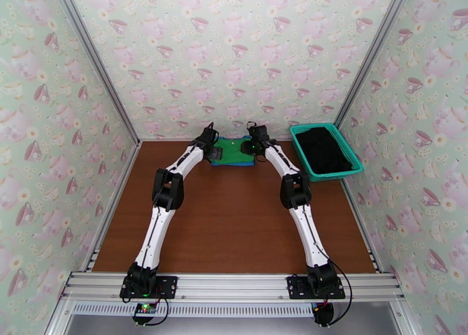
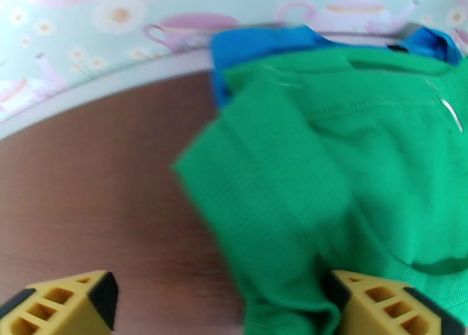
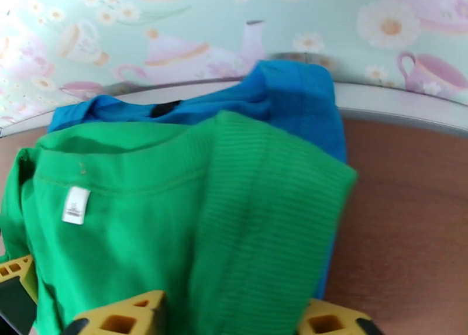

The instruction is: Fold and stack the mixed laundry pile

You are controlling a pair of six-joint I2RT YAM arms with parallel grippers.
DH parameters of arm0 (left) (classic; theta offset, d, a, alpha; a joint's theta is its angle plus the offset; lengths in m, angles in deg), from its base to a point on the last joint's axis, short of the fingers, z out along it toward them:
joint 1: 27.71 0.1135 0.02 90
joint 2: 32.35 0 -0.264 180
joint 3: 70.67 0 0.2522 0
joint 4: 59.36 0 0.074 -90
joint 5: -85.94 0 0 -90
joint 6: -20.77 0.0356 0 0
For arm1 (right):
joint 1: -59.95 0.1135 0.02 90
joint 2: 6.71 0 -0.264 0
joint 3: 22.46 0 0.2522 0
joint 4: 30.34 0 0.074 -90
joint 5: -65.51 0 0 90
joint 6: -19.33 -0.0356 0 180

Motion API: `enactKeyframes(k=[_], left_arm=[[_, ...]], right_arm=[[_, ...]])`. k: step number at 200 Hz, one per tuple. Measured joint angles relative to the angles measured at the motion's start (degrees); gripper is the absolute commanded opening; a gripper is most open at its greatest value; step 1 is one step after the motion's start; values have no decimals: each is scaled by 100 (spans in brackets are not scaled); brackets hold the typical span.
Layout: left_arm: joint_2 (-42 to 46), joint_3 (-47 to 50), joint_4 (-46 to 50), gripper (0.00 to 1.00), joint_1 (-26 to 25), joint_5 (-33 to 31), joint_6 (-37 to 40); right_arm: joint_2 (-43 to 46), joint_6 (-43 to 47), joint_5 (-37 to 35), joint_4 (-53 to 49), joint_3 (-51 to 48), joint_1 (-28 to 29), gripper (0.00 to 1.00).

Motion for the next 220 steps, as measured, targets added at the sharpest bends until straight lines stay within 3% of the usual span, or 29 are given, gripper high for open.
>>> enactKeyframes(k=[25,45,83,107,125,148,189,220], left_arm=[[138,37,-2,100,-22,68,107],[763,507,-42,100,-46,177,195],[3058,2044,-767,100,-48,516,223],[4402,2942,-1364,99,-48,914,142],[5178,3679,-1674,98,-66,1174,-33],[5766,4527,-1777,97,-138,1397,-284],[6492,5987,-1692,98,-341,1545,-487],[6966,6535,-1550,99,-413,1558,-573]], right_arm=[[732,15,-24,-2,-688,-109,59],[1867,144,-151,4,-1558,-304,64],[4395,304,-505,221,-2946,-1091,71],[5154,437,-625,72,-3139,-1891,73],[5086,487,-688,-133,-3141,-2446,75],[4391,466,-702,-365,-3187,-2839,77],[2662,334,-754,-831,-2940,-2977,82],[1753,157,-798,-1244,-2374,-2977,83]])
